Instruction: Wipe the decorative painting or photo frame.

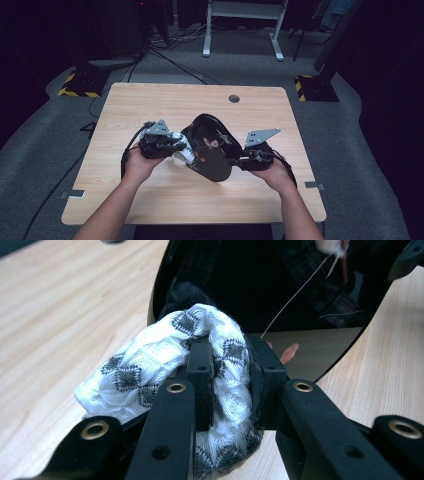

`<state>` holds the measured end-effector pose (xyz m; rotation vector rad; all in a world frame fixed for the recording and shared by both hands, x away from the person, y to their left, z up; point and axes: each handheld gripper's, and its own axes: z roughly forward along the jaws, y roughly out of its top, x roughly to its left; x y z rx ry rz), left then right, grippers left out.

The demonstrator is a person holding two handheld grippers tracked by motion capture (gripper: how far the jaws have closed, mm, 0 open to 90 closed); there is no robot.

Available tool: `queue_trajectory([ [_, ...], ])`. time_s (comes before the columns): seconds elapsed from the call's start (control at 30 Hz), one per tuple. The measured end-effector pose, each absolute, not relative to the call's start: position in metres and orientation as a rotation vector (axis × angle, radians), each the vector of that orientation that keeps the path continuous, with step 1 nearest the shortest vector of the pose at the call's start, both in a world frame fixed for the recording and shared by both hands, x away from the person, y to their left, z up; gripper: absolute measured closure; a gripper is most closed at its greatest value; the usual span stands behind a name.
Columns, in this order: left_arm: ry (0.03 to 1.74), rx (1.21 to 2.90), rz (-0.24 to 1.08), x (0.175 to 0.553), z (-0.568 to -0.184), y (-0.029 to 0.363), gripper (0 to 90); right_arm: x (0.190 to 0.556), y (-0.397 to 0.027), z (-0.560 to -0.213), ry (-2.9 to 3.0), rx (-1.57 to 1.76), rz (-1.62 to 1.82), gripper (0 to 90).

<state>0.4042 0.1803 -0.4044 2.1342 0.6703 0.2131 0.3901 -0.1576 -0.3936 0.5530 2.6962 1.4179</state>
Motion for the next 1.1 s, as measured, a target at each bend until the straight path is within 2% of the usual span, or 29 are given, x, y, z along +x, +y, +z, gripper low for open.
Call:
queue_trajectory([
  [0.17, 0.654, 2.123, 0.223, 0.404, -0.396, 0.180, 75.8, 0.391, -0.158, -0.394, 2.699, 0.557, 1.421, 74.8],
  [0.33, 0.615, 2.124, 0.272, 0.405, -0.372, 0.175, 75.7, 0.391, -0.159, -0.394, 2.698, 0.555, 1.421, 74.9],
  [0.47, 0.621, 2.116, 0.271, 0.405, -0.375, 0.177, 75.8, 0.391, -0.159, -0.394, 2.700, 0.555, 1.424, 74.9],
  [0.83, 0.699, 2.146, 0.196, 0.406, -0.418, 0.189, 75.8, 0.391, -0.157, -0.394, 2.702, 0.551, 1.422, 74.5],
  [0.97, 0.697, 2.144, 0.193, 0.406, -0.419, 0.189, 75.8, 0.392, -0.157, -0.394, 2.704, 0.557, 1.429, 74.6],
  [1.1, 0.655, 2.122, 0.221, 0.403, -0.398, 0.183, 75.7, 0.393, -0.158, -0.394, 2.706, 0.557, 1.429, 74.9],
])
